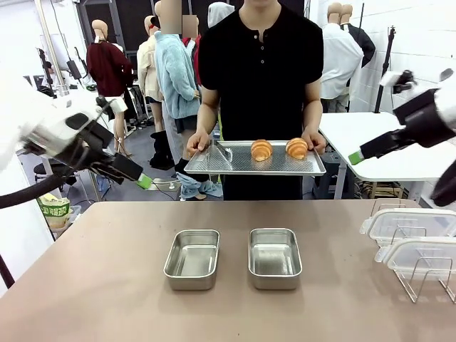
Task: Place the bread in airtight containers.
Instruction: Lift both Airtight Container.
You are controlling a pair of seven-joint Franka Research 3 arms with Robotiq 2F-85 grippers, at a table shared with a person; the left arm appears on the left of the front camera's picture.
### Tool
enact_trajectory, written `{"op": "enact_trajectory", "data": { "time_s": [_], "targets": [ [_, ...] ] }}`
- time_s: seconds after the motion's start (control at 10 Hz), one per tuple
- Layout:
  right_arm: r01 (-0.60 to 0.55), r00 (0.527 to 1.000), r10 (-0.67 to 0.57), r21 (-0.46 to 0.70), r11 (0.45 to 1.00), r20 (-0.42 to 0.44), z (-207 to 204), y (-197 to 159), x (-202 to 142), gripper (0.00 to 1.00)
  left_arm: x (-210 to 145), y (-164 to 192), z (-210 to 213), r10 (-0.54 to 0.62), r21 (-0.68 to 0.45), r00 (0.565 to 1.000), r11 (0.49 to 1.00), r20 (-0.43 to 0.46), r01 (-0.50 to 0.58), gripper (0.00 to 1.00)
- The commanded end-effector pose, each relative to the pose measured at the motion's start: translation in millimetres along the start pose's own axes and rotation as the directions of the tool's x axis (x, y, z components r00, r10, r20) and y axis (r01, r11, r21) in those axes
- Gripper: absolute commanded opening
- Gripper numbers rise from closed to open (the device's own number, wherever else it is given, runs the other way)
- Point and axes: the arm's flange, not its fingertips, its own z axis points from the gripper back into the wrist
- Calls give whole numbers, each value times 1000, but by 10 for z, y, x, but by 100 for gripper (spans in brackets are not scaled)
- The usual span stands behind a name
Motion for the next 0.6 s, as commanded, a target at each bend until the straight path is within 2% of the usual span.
{"op": "enact_trajectory", "data": {
  "time_s": [0.0, 0.1, 0.2, 0.4, 0.5],
  "targets": [
    [105, 977, -105, -9, 994, -184, -324, 222, 323, 100, 162, -41, -442, 161, 51, 987, 986, 20, -162, 100],
    [120, 961, -122, -23, 993, -250, -429, 355, 380, 100, 180, -36, -555, 206, 91, 978, 974, 26, -207, 100],
    [161, 925, -177, -75, 984, -335, -574, 437, 426, 100, 202, 19, -654, 264, 84, 964, 961, 5, -264, 100],
    [121, 862, -163, -119, 986, -479, -1034, 612, 475, 100, 210, 123, -886, 356, 177, 933, 923, -58, -341, 100],
    [125, 840, -167, -115, 985, -517, -1254, 603, 501, 100, 208, 205, -1030, 395, 218, 913, 904, -98, -368, 100]
  ]
}}
